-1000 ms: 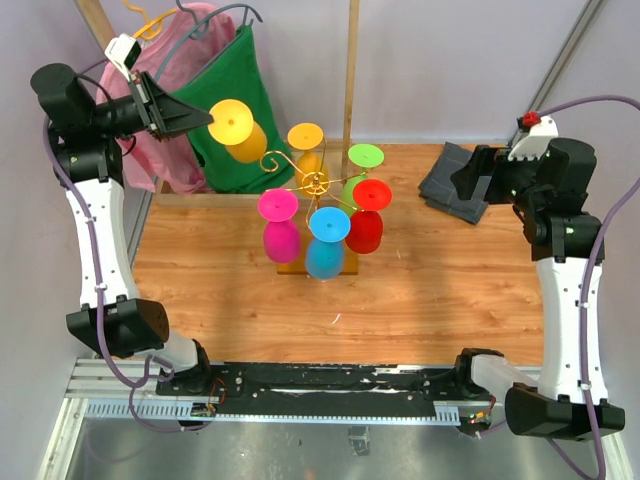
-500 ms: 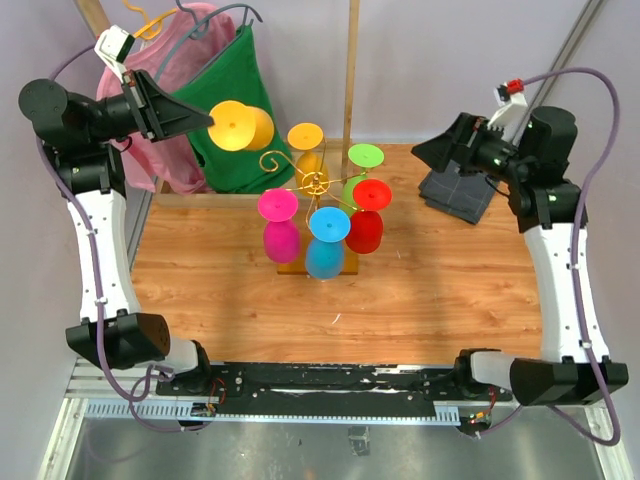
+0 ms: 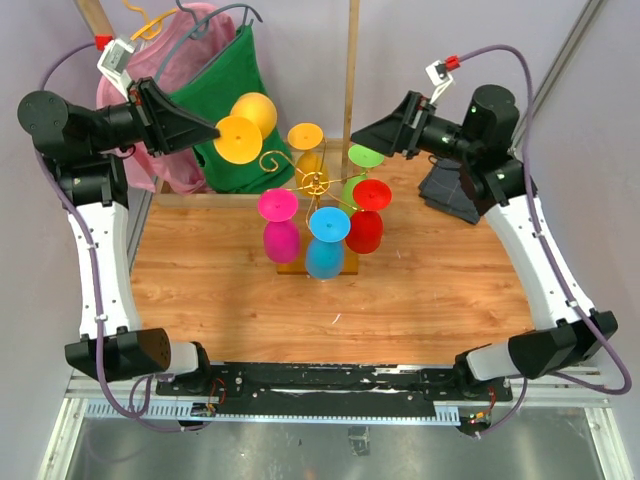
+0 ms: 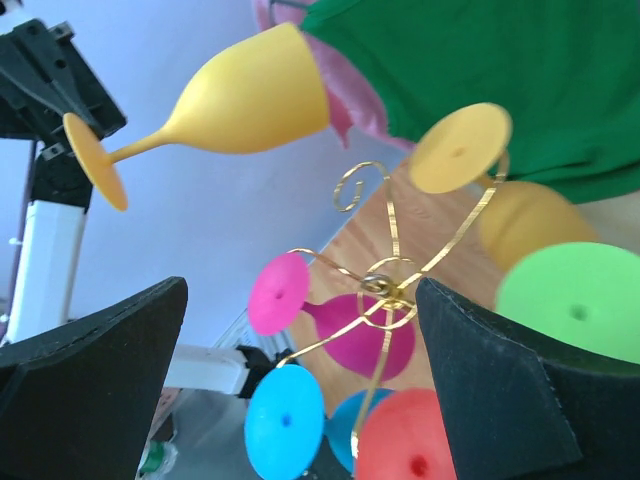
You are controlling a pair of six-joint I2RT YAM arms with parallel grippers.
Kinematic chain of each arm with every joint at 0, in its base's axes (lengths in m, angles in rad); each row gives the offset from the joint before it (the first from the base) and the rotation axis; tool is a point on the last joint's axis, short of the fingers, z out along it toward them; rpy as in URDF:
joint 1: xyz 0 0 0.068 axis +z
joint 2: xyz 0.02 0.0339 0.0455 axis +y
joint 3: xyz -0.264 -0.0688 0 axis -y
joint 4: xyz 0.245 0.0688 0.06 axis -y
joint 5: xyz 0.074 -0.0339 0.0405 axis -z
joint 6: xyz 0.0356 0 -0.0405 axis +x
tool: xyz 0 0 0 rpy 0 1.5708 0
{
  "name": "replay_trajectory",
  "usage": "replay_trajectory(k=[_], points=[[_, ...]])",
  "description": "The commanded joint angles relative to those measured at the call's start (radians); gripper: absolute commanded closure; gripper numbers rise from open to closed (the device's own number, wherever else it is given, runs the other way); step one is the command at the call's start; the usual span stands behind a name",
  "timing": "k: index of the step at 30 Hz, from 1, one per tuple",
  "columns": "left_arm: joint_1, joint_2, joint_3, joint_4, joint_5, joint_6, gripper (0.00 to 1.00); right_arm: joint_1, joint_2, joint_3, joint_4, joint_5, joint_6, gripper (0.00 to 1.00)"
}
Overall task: Take the wine glass off the wine glass rack
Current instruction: Place the wine glass at the center of the board.
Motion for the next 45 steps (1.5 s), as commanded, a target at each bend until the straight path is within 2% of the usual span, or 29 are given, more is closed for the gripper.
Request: replay_trajectory(k=[1,18,33,45], points=[[-0.014,-0.042,-0.013,0.03,0.028,0.126,1.0,0.116,0.042,0.035,0.117,-0.009,0.097,0.0],[-0.016,-0.227,-0.162,0.032,0.031,0.552,1.0,0.267,0.184,0.112,0.354,0.019,0.319,0.0],[-0.017,-0.267,-0.239,0.034,0.056,0.76,1.0,0.364,0.325,0.248,0.419,0.007,0.4,0.04],[-0.016,-0.249,-0.228,0.034,0.06,0.8,1.0,0.402,0.423,0.373,0.447,-0.023,0.437,0.1]])
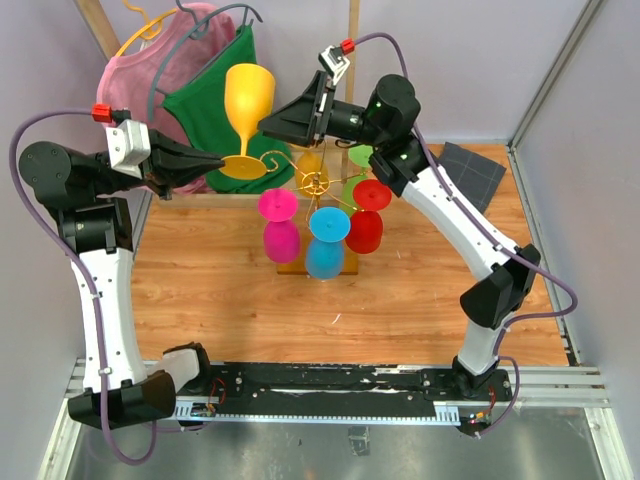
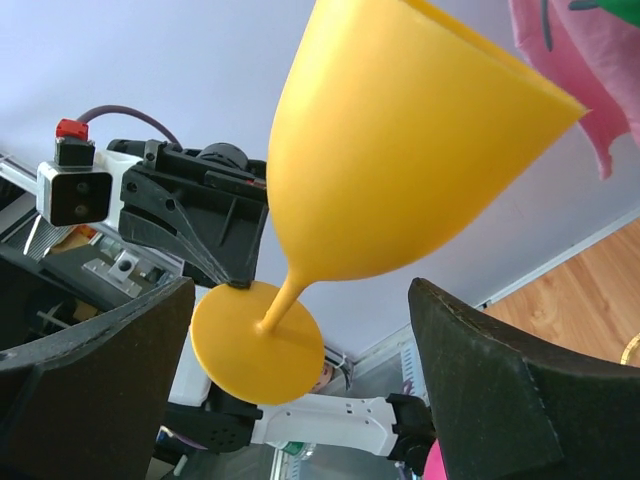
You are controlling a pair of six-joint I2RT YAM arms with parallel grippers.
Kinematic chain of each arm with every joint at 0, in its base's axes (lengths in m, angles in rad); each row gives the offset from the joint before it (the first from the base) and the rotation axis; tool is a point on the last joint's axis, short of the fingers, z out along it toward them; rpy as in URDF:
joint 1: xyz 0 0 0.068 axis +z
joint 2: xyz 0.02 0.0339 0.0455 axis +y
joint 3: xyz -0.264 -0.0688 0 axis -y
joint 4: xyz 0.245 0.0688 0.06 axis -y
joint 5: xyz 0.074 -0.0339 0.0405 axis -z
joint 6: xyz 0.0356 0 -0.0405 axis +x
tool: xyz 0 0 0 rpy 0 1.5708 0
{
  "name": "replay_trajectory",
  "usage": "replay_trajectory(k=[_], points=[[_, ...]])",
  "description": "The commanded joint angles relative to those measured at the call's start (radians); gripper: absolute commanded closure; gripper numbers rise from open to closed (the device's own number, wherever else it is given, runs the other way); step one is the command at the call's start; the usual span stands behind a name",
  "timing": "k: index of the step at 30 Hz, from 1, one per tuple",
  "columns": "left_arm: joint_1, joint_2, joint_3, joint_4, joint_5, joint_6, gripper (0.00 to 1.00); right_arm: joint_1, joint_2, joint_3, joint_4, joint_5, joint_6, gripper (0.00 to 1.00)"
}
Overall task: Take the wine glass off the wine glass rack
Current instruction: Place the wine glass at the center of the board.
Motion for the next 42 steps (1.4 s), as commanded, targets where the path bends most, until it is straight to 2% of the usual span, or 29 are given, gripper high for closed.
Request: replay_trajectory(k=[1,9,17,42], points=[[-0.004,-0.004,0.011,0.019,0.006,0.028,1.0,0.038,0.026,0.053,0.041,-0.029,0.015,0.1],[-0.003,-0.019,0.008,0.019,0.019,0.009,1.0,0.035,0.074,0.095,0.026,0.0,-0.005,0.0],[-0.004,-0.031,0.004,0.017,0.027,-0.013,1.0,0.034,0.099,0.118,0.055,0.029,-0.018,0.02],[-0.028,-0.031,-0.013,0.019,0.053,-0.018,1.0,0.033,0.233,0.256,0.379,0.039,0.216,0.02]])
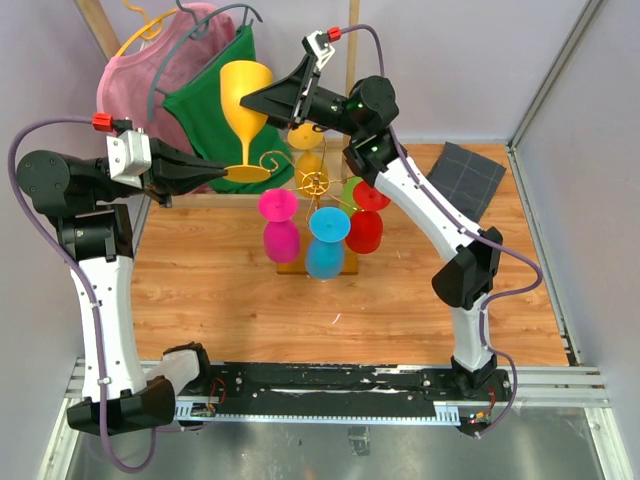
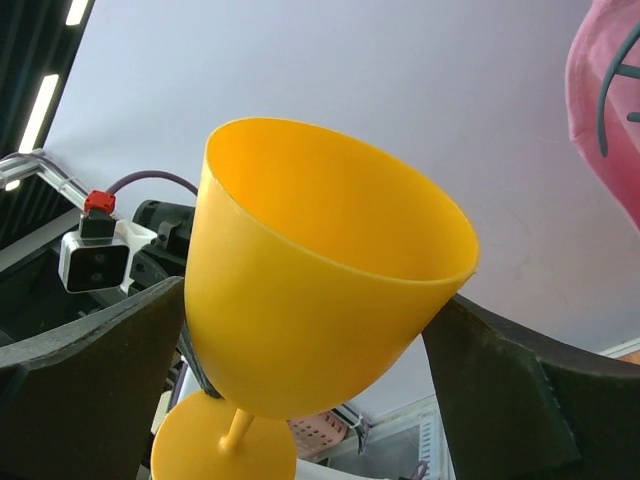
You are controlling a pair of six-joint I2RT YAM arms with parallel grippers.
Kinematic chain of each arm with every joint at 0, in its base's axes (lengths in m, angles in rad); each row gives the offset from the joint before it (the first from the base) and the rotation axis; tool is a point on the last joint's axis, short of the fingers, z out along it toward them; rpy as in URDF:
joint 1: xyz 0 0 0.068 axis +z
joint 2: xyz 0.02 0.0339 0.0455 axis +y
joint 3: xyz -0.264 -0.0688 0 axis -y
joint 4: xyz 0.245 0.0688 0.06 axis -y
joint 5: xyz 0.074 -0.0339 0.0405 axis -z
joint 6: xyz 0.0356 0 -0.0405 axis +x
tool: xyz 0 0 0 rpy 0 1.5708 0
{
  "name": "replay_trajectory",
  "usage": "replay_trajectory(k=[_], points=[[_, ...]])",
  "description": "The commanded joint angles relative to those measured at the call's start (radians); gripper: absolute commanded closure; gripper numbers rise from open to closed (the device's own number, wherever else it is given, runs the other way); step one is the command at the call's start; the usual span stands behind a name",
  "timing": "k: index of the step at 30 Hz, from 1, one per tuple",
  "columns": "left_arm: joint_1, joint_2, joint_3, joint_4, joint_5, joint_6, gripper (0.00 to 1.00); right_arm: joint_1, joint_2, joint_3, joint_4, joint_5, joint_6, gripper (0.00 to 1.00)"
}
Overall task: Take the wine glass off the wine glass rack
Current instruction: Place the wine glass at the center of the board.
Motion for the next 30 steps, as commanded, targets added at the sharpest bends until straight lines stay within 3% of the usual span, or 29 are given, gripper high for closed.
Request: replay_trajectory(k=[1,10,14,18,30], points=[[-0.011,0.002,-0.009,0.012,0.022,-0.005,1.0,0.005,0.023,0.056,0.132,-0.002,0.072,0.01],[-0.011,0.002,-0.015,0.014,0.024,-0.009,1.0,0.011,0.017,0.051,0.144,-0.008,0.071,0.01],[-0.01,0.004,-0.015,0.013,0.024,-0.009,1.0,0.009,0.001,0.028,0.154,-0.007,0.067,0.08],[-0.011,0.01,-0.015,0.015,0.037,-0.014,1.0,0.01,0.002,0.022,0.181,-0.005,0.094,0.0],[-0.011,0.04,-0.014,0.019,0.07,0.018,1.0,0.01,-0.023,0.011,0.072,-0.009,0.066,0.01]])
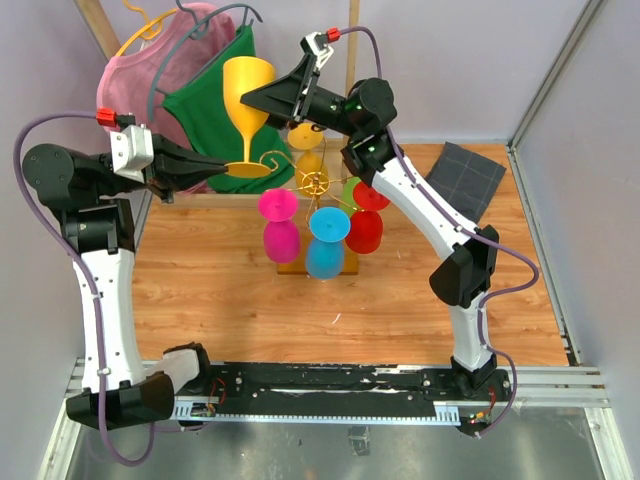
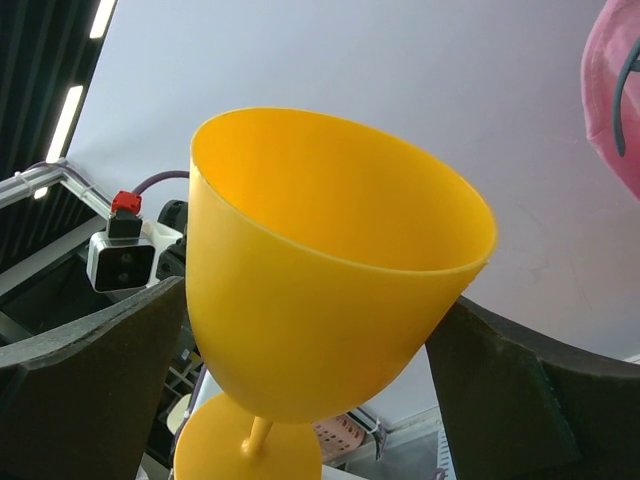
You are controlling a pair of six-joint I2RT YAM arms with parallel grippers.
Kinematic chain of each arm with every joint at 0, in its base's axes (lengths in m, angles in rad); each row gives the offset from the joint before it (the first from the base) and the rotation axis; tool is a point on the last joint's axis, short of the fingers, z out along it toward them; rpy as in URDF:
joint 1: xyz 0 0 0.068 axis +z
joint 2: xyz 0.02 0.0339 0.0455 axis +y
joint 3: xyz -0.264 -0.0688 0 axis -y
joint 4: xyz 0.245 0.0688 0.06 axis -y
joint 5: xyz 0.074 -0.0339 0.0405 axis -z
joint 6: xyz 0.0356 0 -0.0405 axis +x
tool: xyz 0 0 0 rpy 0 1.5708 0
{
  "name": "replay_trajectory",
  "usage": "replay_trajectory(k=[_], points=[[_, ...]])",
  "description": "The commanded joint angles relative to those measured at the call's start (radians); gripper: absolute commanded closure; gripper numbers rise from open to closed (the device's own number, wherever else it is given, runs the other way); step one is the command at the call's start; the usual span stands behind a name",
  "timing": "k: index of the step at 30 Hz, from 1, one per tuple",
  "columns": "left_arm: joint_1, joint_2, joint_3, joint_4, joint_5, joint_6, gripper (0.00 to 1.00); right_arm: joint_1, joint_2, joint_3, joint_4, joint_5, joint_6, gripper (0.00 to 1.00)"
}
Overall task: Take the wine glass off the wine glass rack
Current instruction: Place the wine glass at the center of the board.
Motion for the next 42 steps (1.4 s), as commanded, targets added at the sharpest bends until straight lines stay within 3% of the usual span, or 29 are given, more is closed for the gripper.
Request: replay_trajectory(k=[1,23,32,38,42], points=[[-0.007,0.015,-0.008,-0.002,0.072,0.013,1.0,0.01,-0.053,0.0,-0.016,-0.007,-0.019,0.01],[-0.007,-0.013,-0.026,-0.003,0.084,0.01,1.0,-0.021,-0.077,0.055,-0.183,0.069,0.001,0.0],[-0.006,-0.021,-0.031,-0.004,0.07,0.0,0.99,-0.021,-0.081,0.053,-0.188,0.071,-0.012,0.21],[-0.006,-0.025,-0.031,-0.005,0.055,-0.01,0.62,-0.021,-0.1,0.021,-0.176,0.078,-0.021,0.25],[-0.007,-0.027,-0.031,-0.004,0.051,-0.016,0.47,-0.021,-0.107,0.007,-0.161,0.079,-0.02,0.29]])
